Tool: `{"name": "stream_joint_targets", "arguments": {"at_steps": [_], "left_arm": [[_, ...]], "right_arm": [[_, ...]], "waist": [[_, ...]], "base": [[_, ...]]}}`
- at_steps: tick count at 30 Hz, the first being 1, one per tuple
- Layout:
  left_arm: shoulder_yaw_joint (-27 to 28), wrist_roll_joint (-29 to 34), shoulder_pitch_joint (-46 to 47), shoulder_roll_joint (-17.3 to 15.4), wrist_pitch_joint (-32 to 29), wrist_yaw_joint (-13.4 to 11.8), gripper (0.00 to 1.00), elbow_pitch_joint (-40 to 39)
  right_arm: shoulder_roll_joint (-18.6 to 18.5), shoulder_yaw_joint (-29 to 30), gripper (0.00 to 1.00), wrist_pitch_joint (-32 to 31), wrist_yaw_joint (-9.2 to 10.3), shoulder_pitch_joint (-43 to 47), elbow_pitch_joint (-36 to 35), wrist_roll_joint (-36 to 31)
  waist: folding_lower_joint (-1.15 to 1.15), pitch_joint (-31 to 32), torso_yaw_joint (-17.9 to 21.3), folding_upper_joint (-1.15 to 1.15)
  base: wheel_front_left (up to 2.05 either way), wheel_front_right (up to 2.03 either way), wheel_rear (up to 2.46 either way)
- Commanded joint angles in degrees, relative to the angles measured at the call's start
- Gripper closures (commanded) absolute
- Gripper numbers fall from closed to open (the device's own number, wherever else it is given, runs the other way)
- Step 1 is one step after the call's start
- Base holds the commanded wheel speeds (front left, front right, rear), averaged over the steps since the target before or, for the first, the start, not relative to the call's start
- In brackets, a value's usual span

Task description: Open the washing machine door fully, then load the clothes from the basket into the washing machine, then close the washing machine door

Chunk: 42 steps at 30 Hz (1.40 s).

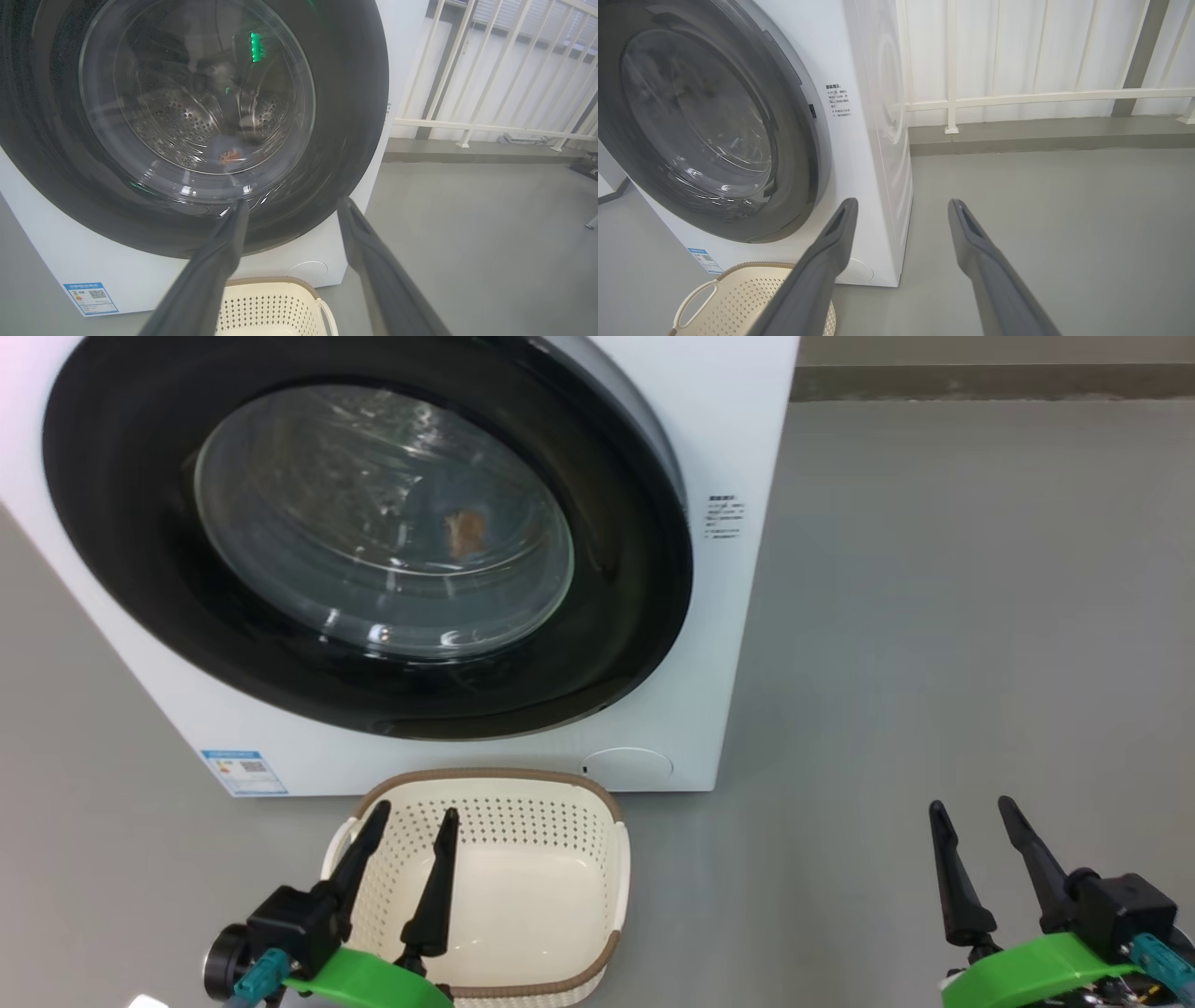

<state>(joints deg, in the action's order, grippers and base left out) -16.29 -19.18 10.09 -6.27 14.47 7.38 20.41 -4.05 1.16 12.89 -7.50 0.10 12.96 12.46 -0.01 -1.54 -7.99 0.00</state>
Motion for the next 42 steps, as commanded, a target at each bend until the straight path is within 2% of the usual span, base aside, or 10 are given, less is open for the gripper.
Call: {"name": "stream_joint_targets", "arguments": {"at_steps": [1, 11, 16, 42], "left_arm": [[2.0, 0.07, 0.95, -0.97, 0.52, 0.11, 0.0, -1.11], [2.51, 0.36, 0.33, -1.04, 0.52, 0.11, 0.0, -1.48], [3.0, 0.67, 0.29, -0.93, 0.52, 0.11, 0.0, -1.75], [2.77, 1.18, 0.43, -0.81, 0.52, 0.11, 0.0, -1.13]], "right_arm": [[-0.16, -0.39, 0.0, -0.63, 0.01, 0.44, -3.3, -0.98], [0.97, 1.68, 0.0, -5.56, 0.01, 8.59, -14.84, -2.48], [1.12, 2.73, 0.0, -7.15, 0.01, 10.27, -18.05, -2.84], [1.17, 3.27, 0.0, -7.84, 0.01, 12.05, -18.65, -0.77]], "waist": [[0.01, 0.36, 1.27, 0.0], [0.01, 0.77, 2.16, 0.0], [0.01, 0.6, 2.54, 0.0], [0.01, 1.31, 2.14, 0.0]], "base": [[0.0, 0.0, 0.0], [0.0, 0.0, 0.0], [0.0, 0.0, 0.0], [0.0, 0.0, 0.0]]}}
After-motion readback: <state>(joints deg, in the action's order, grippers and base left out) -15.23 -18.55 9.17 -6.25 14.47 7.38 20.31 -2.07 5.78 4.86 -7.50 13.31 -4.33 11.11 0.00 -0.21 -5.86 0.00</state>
